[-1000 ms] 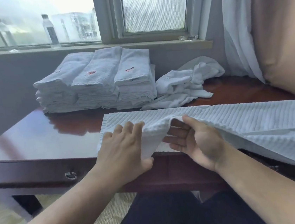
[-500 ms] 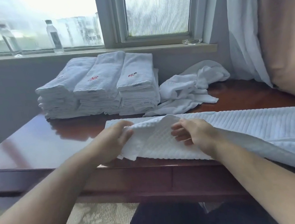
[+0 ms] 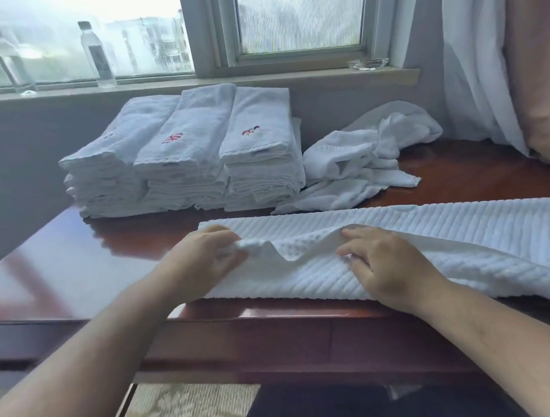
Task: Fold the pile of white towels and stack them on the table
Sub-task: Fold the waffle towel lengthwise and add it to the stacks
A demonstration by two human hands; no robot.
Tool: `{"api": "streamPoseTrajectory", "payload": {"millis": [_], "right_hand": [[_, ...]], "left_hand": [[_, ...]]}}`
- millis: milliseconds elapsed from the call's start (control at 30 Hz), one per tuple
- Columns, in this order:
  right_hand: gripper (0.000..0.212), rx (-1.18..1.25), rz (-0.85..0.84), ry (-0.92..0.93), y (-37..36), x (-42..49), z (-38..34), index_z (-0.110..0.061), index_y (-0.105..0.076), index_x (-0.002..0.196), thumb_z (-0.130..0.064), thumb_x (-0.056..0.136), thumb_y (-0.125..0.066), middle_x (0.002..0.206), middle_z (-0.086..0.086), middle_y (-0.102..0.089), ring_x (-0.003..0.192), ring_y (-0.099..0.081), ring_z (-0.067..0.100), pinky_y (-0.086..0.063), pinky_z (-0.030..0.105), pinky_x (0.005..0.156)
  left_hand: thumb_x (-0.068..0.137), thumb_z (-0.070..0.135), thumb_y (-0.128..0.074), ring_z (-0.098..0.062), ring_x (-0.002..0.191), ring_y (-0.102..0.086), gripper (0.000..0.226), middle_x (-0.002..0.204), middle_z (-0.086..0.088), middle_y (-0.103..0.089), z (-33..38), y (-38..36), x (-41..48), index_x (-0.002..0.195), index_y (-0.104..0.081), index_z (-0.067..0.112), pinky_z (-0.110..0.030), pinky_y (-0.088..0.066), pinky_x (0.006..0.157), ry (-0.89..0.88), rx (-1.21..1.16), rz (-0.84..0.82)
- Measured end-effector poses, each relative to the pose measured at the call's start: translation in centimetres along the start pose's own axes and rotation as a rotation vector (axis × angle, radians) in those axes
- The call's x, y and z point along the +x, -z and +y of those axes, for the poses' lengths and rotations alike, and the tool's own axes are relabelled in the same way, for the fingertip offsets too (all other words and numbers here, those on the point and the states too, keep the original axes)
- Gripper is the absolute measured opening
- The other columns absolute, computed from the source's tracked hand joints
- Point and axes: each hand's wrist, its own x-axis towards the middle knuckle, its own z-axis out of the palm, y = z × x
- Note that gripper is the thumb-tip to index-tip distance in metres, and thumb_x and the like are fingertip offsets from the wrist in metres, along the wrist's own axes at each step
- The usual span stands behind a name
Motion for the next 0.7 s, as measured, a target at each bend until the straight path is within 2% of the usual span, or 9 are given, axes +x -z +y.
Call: {"api": "streamPoseTrajectory", "payload": {"millis": [67,133,200,267,333,433,533,600,700], "right_hand": [[0.031,-0.005,0.0,0.001,-0.1,0.2,-0.2,-0.019,-0.073,0.121,-0.012,0.097,-0.055,0.148,0.003,-0.054,0.145,-0.039,0.013,-0.027,0.039,0.12],[0.031,-0.009,-0.012,0.011,-0.2,0.3,-0.3,-0.019,-0.072,0.122,-0.013,0.097,-0.055,0.15,0.003,-0.053,0.145,-0.039,0.014,-0.027,0.039,0.12],[0.032,-0.031,-0.048,0.013,-0.2,0.3,-0.5,-0.02,-0.071,0.125,-0.015,0.099,-0.052,0.15,0.002,-0.052,0.145,-0.039,0.016,-0.027,0.039,0.12],[0.029,-0.05,-0.071,0.018,-0.4,0.2,-0.5,-0.018,-0.072,0.12,-0.016,0.1,-0.051,0.138,0.004,-0.062,0.136,-0.048,0.021,-0.032,0.036,0.115],[0.028,-0.022,-0.059,0.023,-0.5,-0.1,-0.4,-0.016,-0.072,0.117,-0.015,0.101,-0.049,0.13,0.004,-0.065,0.131,-0.051,0.021,-0.032,0.03,0.112],[0.026,-0.026,-0.041,0.046,-0.5,-0.6,-0.2,-0.013,-0.07,0.114,-0.019,0.103,-0.048,0.128,0.004,-0.066,0.127,-0.053,0.02,-0.029,0.023,0.109],[0.023,-0.072,0.027,0.048,-0.3,-2.4,0.0,-0.013,-0.072,0.101,-0.02,0.099,-0.05,0.114,0.006,-0.07,0.119,-0.058,0.024,-0.041,0.033,0.104],[0.023,-0.079,0.188,0.0,-0.3,-4.7,1.1,-0.016,-0.076,0.099,-0.02,0.092,-0.055,0.116,0.001,-0.072,0.125,-0.058,0.025,-0.041,0.041,0.104],[0.02,-0.092,0.413,-0.08,0.4,-9.0,4.2,-0.018,-0.077,0.094,-0.012,0.084,-0.06,0.117,-0.003,-0.073,0.128,-0.056,0.028,-0.042,0.047,0.104]], "left_hand": [[0.097,0.045,-0.057,-0.006,0.067,-0.052,0.023,0.073,0.009,-0.058,0.2,-0.3,0.8,0.084,-0.057,0.027,-0.032,-0.038,0.06,0.159,-0.056,0.185],[0.098,0.05,-0.054,-0.017,0.077,-0.057,0.025,0.088,0.002,-0.065,0.3,-0.4,2.1,0.105,-0.058,0.027,-0.033,-0.039,0.064,0.355,-0.107,0.261],[0.092,0.064,-0.054,-0.025,0.09,-0.058,0.051,0.11,-0.005,-0.064,0.3,-0.5,3.0,0.127,-0.05,0.028,-0.036,-0.045,0.071,0.466,0.057,0.129],[0.082,0.078,-0.054,-0.025,0.101,-0.059,0.071,0.119,-0.001,-0.061,0.5,-0.9,3.3,0.13,-0.045,0.027,-0.038,-0.047,0.076,0.465,0.305,-0.033],[0.082,0.079,-0.053,-0.024,0.113,-0.055,0.072,0.124,0.001,-0.057,0.9,-1.2,3.3,0.129,-0.045,0.025,-0.041,-0.046,0.082,0.446,0.438,-0.048],[0.093,0.056,-0.055,-0.026,0.123,-0.044,0.058,0.135,-0.001,-0.048,2.5,-1.7,3.4,0.14,-0.042,0.025,-0.043,-0.041,0.096,0.361,0.595,0.051],[0.095,0.031,-0.053,-0.026,0.126,-0.042,0.051,0.141,0.001,-0.045,5.4,-3.1,3.3,0.144,-0.042,0.026,-0.043,-0.037,0.104,0.154,0.579,0.145],[0.097,0.032,-0.053,-0.025,0.129,-0.042,0.048,0.142,0.002,-0.047,8.1,-4.6,3.7,0.144,-0.046,0.028,-0.043,-0.034,0.107,0.019,0.478,0.144],[0.098,0.046,-0.05,-0.02,0.132,-0.044,0.042,0.141,0.007,-0.051,12.8,-7.3,5.0,0.139,-0.052,0.034,-0.041,-0.033,0.11,-0.198,0.316,0.04]]}}
